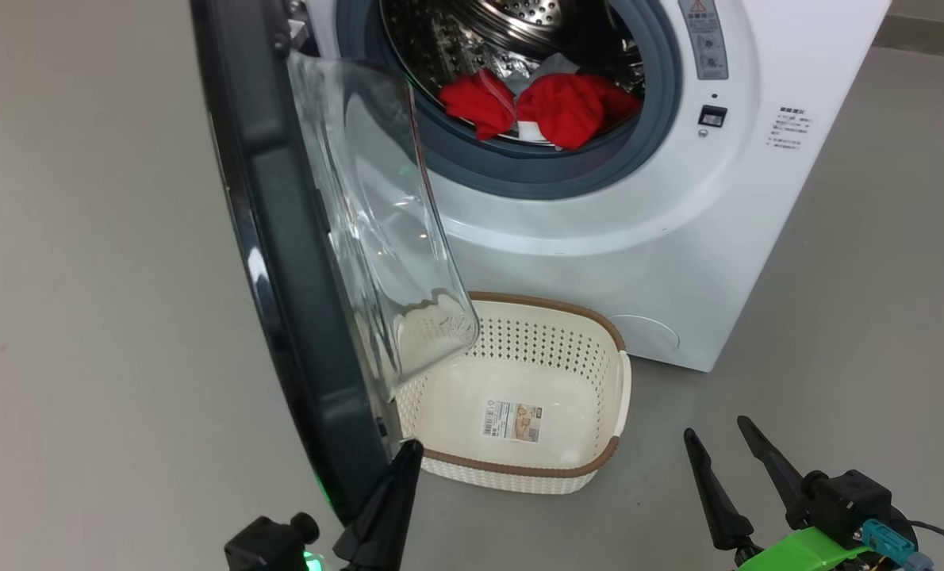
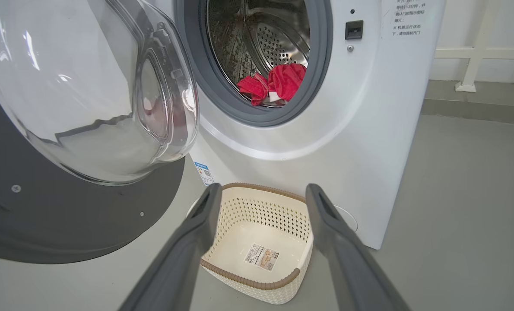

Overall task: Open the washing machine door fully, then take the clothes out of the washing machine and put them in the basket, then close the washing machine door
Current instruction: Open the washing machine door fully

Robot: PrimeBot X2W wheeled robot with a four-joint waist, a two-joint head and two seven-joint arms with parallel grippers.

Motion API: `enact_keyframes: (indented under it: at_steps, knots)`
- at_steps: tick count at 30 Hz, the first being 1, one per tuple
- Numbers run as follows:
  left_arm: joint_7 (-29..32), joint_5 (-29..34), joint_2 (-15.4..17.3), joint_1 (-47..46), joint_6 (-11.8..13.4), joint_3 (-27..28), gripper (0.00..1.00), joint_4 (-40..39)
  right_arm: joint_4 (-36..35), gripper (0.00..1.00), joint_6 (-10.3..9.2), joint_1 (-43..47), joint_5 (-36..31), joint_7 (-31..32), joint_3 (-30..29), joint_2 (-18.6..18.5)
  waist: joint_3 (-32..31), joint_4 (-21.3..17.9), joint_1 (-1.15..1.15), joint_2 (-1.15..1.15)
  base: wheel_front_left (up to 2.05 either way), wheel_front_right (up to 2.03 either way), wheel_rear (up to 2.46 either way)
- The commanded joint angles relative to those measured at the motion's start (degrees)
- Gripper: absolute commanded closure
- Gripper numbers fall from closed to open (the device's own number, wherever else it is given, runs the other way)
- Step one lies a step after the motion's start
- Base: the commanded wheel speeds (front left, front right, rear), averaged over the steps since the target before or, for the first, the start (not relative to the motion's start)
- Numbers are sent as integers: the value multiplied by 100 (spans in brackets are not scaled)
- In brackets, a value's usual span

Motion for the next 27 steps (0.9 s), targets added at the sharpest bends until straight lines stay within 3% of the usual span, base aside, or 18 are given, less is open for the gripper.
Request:
enact_keyframes:
  at_steps: [1,10,27]
  knots:
    - [-29,-42,37,-149,27,343,100,-49,-137,0,42,-186,-63,-53,138,-12,-30,62,0,0,0,0,0]
    - [-29,104,37,23,105,1207,100,17,-142,0,42,-184,-28,-53,203,12,-46,258,0,0,0,0,0]
    - [-29,908,102,-509,12,3797,100,268,-172,0,42,-368,-75,-53,204,-22,337,148,0,0,0,0,0]
